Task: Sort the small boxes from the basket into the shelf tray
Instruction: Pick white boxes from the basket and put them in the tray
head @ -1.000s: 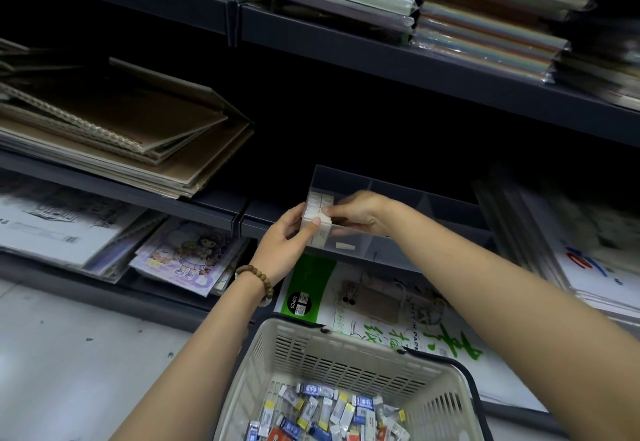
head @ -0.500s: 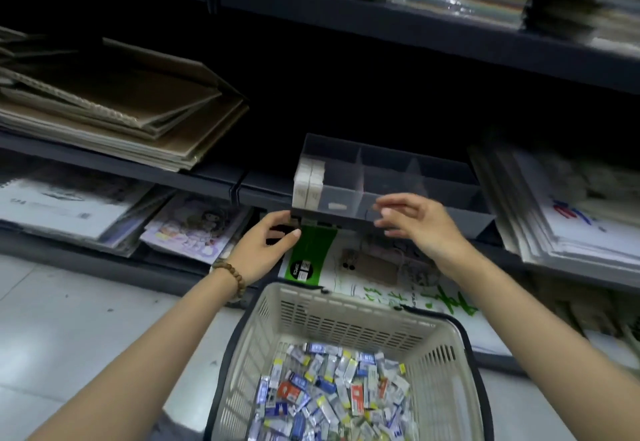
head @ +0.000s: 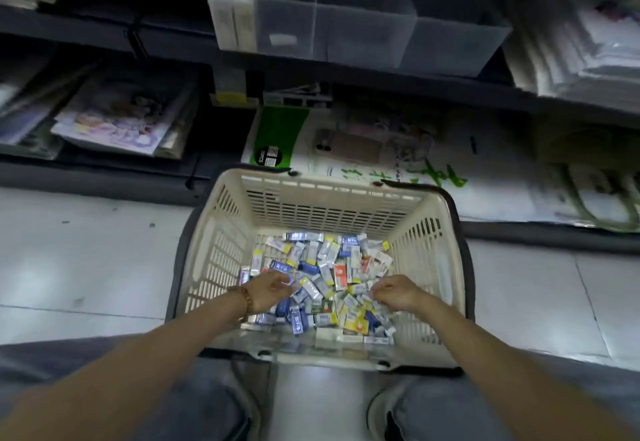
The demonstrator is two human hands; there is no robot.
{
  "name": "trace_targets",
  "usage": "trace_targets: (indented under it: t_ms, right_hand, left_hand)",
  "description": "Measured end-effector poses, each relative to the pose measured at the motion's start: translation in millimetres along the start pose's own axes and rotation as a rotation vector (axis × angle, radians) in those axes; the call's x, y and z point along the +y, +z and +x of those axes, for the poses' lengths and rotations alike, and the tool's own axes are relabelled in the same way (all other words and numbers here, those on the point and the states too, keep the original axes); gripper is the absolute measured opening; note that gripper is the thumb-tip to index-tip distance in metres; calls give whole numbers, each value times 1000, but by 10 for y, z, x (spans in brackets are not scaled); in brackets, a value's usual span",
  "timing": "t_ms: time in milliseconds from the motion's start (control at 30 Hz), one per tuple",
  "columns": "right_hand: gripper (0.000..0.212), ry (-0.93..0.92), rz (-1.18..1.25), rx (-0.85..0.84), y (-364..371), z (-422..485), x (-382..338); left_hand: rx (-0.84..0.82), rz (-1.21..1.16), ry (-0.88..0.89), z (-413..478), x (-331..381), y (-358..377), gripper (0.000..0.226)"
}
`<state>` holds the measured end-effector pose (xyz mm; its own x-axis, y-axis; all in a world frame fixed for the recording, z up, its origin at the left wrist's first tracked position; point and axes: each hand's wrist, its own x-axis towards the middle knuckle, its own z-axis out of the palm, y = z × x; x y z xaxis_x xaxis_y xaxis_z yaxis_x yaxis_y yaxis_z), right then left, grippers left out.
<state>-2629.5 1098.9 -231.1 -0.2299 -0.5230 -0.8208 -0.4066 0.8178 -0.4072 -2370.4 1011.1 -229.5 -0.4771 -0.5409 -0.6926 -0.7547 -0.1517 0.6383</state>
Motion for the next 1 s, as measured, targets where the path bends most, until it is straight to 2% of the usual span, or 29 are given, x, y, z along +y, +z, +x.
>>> trace_targets:
  t_ms: [67, 200, 267, 333, 567, 667, 767, 933, 1000]
  right_hand:
    - [31, 17, -72, -35, 55, 82, 103]
    - [35, 122, -402, -207, 180, 169, 308]
    - [43, 112, -497, -279, 268, 201, 418]
    - [42, 58, -526, -327, 329, 199, 461]
    - [38, 8, -342, -368, 367, 264, 450]
    - [44, -19, -465, -411, 420, 303, 427]
    - [46, -45, -543, -426, 467, 321, 385]
    - [38, -56, -318, -418, 452, 349, 444]
    - [33, -73, -216, -400, 455, 352, 464]
  left_hand:
    - [-101, 130, -21, 159, -110, 113, 15]
    - [-288, 313, -80, 415, -236, 330, 30]
    - [-349, 398, -111, 493, -248, 423, 40]
    - [-397, 449, -141, 543, -240, 497, 50]
    - [-505, 506, -211, 609, -130, 630, 57]
    - [-552, 514, -188, 579, -98, 690, 45]
    - [-559, 482, -155, 579, -86, 706, 43]
    - [-597, 411, -100, 642, -173, 712, 46]
    - [-599, 389, -79, 677, -201, 723, 38]
